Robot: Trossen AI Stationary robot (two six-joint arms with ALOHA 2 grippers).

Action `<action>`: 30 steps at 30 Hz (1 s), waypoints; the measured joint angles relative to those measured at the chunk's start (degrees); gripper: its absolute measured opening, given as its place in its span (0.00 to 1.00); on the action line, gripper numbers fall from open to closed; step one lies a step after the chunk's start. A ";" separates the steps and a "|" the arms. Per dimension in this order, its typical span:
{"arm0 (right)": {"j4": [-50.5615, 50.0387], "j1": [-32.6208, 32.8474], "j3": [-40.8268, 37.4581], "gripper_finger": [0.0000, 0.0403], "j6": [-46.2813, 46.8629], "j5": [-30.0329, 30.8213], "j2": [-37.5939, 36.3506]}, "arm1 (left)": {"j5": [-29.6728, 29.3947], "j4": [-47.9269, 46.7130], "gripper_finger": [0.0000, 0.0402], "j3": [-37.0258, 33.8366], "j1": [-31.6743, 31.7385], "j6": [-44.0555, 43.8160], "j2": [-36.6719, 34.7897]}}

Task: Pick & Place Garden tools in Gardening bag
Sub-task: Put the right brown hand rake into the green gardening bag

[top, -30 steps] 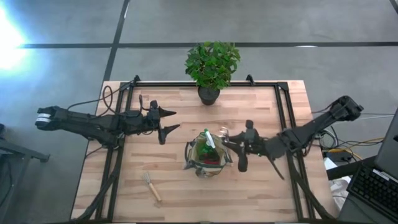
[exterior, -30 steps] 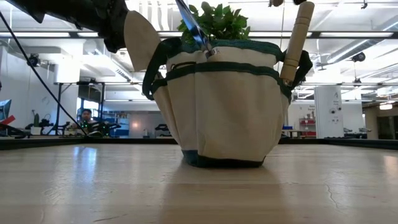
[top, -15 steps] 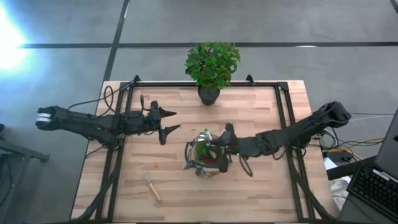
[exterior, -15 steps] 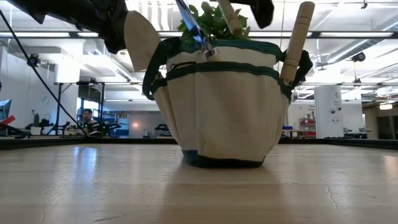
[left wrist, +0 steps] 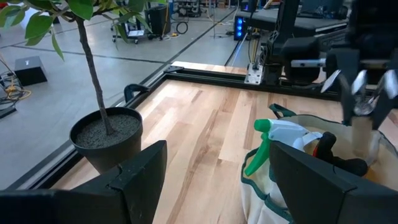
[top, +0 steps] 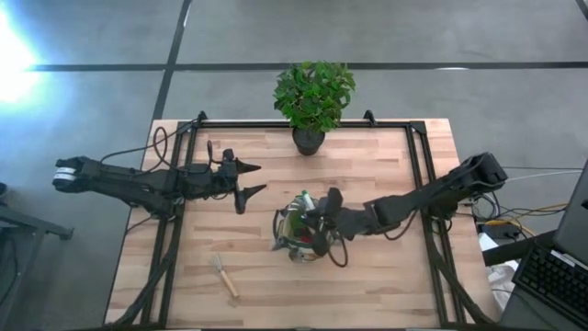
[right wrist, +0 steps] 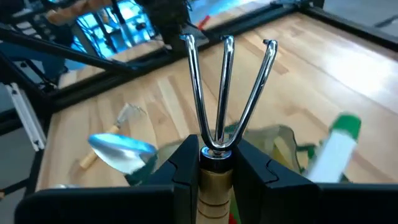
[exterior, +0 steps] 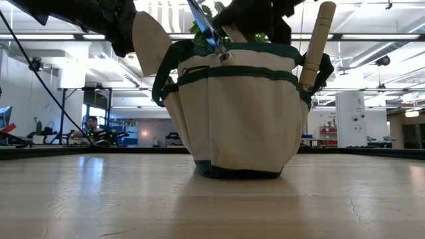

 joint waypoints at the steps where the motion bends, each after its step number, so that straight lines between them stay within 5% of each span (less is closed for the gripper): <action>1: -0.94 0.00 0.00 0.13 0.79 0.01 0.07 | 0.00 0.02 0.71 0.00 0.00 0.04 0.00; 30: -10.48 -3.18 -1.26 0.13 13.91 -15.12 6.74 | 0.00 0.79 0.71 0.00 0.00 0.85 0.24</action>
